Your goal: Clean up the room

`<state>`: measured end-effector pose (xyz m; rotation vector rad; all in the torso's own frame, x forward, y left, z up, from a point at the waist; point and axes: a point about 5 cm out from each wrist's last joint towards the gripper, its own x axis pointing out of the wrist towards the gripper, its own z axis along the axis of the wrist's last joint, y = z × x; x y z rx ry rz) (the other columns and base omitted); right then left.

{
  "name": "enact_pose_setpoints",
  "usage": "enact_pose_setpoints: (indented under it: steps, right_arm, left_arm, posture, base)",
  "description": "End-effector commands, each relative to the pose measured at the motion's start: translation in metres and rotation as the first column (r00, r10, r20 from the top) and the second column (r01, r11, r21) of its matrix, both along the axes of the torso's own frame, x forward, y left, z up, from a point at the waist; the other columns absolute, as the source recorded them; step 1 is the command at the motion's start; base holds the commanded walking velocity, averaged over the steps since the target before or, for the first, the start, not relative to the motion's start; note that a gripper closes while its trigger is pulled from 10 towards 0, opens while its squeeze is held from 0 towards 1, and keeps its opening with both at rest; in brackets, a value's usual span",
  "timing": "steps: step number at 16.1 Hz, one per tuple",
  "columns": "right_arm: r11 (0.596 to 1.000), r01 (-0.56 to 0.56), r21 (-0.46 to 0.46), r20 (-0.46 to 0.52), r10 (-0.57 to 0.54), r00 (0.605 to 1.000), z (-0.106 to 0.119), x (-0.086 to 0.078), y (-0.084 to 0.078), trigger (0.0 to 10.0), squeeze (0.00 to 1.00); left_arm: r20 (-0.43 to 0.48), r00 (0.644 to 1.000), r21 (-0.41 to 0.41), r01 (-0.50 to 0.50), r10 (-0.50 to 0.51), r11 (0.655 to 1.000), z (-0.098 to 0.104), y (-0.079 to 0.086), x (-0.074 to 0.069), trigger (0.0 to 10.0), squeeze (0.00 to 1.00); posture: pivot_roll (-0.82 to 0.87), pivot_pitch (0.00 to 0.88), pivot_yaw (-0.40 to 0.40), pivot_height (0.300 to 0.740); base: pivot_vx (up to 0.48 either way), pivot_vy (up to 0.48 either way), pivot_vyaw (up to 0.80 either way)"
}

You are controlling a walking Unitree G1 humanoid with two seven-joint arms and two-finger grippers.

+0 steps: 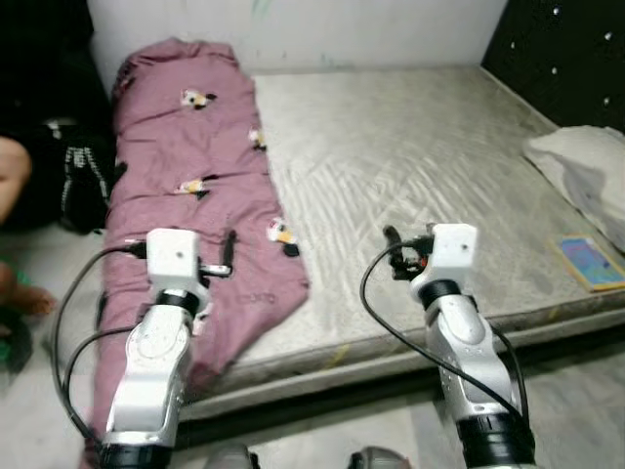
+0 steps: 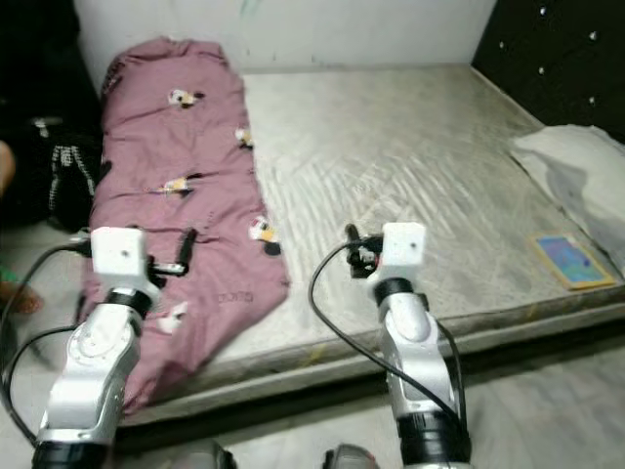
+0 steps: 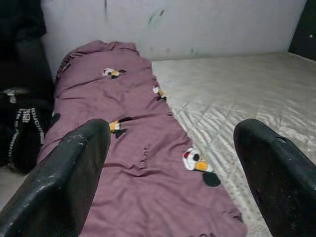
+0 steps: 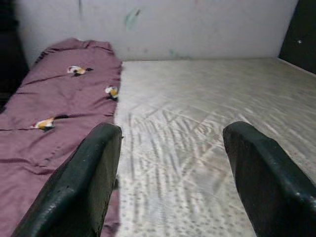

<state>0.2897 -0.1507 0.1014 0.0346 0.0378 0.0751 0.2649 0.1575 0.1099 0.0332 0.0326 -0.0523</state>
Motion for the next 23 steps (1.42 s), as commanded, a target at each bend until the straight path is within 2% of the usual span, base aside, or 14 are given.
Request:
enact_pose_setpoints:
  steps: [1, 8, 10, 15, 23]
  right_arm:
    - [0.999, 0.041, -0.014, -0.001, -0.041, 0.999, 0.0004, -0.0011, -0.0122, 10.0, 0.0]
    - [0.999, 0.039, -0.018, -0.007, -0.04, 0.999, -0.0004, -0.0005, -0.0122, 10.0, 0.0]
    - [0.999, 0.038, -0.019, -0.01, -0.038, 0.999, -0.0012, -0.0006, -0.0122, 10.0, 0.0]
    - [0.999, 0.031, -0.023, -0.012, -0.032, 0.999, -0.0019, 0.0001, -0.0102, 10.0, 0.0]
    - [0.999, 0.023, -0.025, -0.004, -0.023, 1.0, -0.0007, 0.0023, -0.0084, 10.0, 0.0]
  left_arm:
    - [0.016, 1.0, -0.007, 0.022, -0.021, 1.0, 0.0037, -0.0087, 0.0005, 10.0, 0.0]
    - [0.023, 1.0, -0.001, 0.015, -0.015, 1.0, 0.0044, -0.0081, 0.0002, 10.0, 0.0]
    - [0.055, 0.998, -0.001, 0.021, -0.02, 1.0, 0.0076, -0.0089, -0.0007, 10.0, 0.0]
    - [0.069, 0.994, -0.035, 0.082, -0.08, 0.996, 0.0104, -0.0124, -0.0034, 10.0, 0.0]
    - [0.077, 0.992, -0.039, 0.098, -0.095, 0.994, 0.0117, -0.0139, -0.0029, 10.0, 0.0]
  posture:
    - [0.01, 0.0, -0.034, 0.74]
    - [0.01, 0.0, -0.035, 0.74]
    - [0.01, 0.0, -0.035, 0.74]
    - [0.01, 0.0, -0.035, 0.74]
    - [0.01, 0.0, -0.031, 0.74]
  base:
    - [0.0, 0.48, 0.0]
    - [0.0, 0.48, 0.0]
    - [0.0, 0.0, 0.0]
    - [0.0, 0.0, 0.0]
    - [0.337, 0.0, 0.0]
